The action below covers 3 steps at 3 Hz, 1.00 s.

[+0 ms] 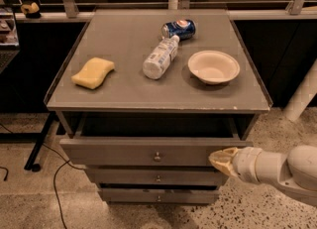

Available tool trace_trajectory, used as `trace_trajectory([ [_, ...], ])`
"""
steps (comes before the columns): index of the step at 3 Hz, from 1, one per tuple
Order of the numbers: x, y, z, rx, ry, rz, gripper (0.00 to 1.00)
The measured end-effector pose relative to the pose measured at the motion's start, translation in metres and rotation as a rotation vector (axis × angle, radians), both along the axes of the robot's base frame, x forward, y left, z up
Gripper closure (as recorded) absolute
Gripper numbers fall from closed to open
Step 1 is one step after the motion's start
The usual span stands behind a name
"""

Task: Close top drawer

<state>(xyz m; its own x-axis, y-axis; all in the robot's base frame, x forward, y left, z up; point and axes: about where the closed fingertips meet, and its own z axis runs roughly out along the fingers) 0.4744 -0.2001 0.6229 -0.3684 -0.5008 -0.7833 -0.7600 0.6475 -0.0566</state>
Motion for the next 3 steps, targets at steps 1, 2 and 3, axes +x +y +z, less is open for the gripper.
trace_trajectory([
  [1,0.0245,0.0160,0.0016,0.004,-0.007,0.025,1.00],
  [2,0.0245,0.0160,0.0016,0.004,-0.007,0.025,1.00],
  [3,0.0205,0.0128,-0.0005,0.007,-0.002,0.011,1.00],
])
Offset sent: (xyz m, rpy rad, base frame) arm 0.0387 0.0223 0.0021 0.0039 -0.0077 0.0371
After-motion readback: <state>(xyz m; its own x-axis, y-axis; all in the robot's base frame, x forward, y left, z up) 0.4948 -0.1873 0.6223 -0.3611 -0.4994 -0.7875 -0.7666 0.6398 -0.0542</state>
